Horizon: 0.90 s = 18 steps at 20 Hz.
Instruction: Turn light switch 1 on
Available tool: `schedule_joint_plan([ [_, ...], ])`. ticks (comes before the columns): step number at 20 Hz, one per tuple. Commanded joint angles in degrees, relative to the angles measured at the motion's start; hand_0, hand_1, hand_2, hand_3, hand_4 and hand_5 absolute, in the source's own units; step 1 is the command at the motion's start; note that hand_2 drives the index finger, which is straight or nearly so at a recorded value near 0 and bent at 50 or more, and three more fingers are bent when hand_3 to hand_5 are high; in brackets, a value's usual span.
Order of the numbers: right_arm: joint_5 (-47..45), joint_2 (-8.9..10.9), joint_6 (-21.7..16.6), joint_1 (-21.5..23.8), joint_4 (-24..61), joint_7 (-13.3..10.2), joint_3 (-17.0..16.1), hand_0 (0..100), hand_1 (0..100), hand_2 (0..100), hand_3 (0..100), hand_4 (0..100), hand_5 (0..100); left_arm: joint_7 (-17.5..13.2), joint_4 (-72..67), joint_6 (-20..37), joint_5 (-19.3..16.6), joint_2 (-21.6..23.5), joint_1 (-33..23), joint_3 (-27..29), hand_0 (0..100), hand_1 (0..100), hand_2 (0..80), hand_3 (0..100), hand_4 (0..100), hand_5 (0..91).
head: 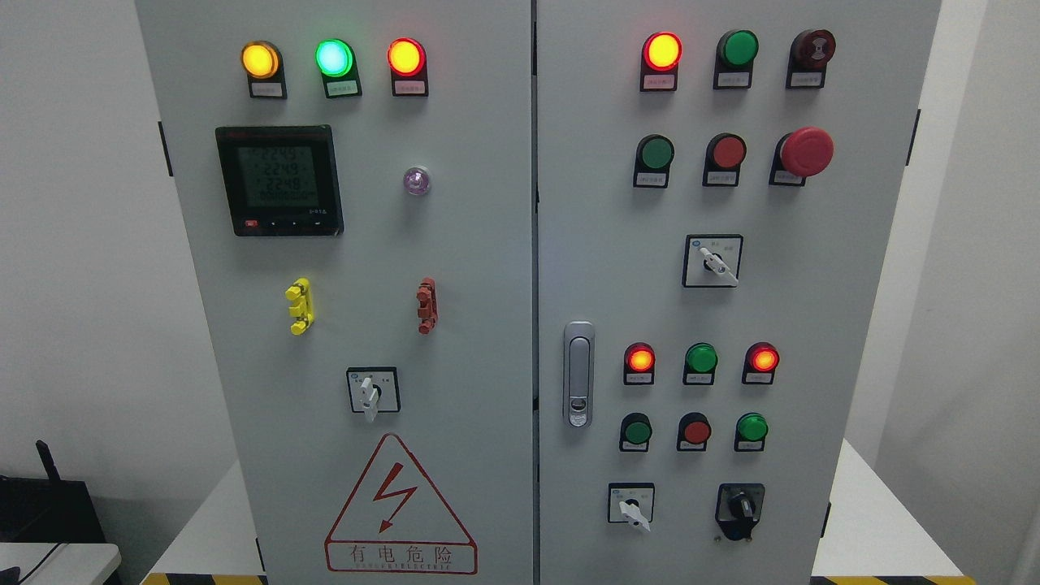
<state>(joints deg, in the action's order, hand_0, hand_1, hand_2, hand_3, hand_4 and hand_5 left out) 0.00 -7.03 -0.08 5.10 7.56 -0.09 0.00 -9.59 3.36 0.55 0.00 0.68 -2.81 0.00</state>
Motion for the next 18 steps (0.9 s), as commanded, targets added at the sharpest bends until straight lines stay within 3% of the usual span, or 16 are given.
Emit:
schedule_joint_plan([
  [1,-1.5,0.00,0.0,0.0,0.0,0.0,1.1,12,39,0,0,0,0,-0.3,-0.1,0.0,-0.9,-0.2,0.0,1.1,32,0,0.0,0,0,0.0],
  [12,-1.5,0.00,0.0,0.0,0.0,0.0,1.1,12,39,0,0,0,0,0.5,0.3,0.0,-0.8,-0.4,-0.3,1.3,32,0,0.0,0,0,0.0],
  [15,-1.5,0.00,0.0,0.0,0.0,0.0,1.1,12,39,0,0,0,0,1.6,3.5,0.0,-1.5,-0.5,-0.4,5.3,32,0,0.0,0,0,0.0],
  [18,-1.5,0.00,0.0,0.0,0.0,0.0,1.1,12,39,0,0,0,0,1.4,8.8,-0.4,-1.6,-0.3,-3.4,5.9,31,0,0.0,0,0,0.0],
])
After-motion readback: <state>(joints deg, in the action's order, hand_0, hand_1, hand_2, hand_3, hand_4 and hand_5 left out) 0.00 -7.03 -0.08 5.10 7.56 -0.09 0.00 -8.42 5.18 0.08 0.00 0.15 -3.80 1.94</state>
